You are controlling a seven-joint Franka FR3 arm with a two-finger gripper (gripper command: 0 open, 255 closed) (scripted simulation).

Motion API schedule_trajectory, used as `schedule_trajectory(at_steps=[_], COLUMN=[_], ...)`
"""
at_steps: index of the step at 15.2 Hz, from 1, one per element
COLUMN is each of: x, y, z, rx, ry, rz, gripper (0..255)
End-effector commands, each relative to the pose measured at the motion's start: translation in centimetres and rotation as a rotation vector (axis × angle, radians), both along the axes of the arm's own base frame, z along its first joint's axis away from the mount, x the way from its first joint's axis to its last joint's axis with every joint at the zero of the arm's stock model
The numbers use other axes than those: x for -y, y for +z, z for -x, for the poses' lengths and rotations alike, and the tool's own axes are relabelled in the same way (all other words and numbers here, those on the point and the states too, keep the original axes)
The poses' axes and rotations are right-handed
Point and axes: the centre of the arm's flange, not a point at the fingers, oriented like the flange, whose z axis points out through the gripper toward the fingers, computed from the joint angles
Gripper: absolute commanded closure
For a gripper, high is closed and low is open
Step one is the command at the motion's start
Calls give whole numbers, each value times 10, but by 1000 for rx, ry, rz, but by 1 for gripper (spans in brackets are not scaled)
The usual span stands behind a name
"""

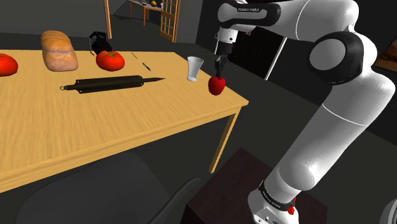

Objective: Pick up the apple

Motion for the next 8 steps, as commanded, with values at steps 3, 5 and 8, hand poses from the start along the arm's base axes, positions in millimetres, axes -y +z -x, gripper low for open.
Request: schedule_trajectory(at_steps=[3, 5, 8], x=[0, 0, 0], y=[21, 32, 47], z=[0, 0, 0], rx=[0, 0, 0], ry=[0, 0, 0], rz=[0, 0, 0], gripper=[255, 255, 255])
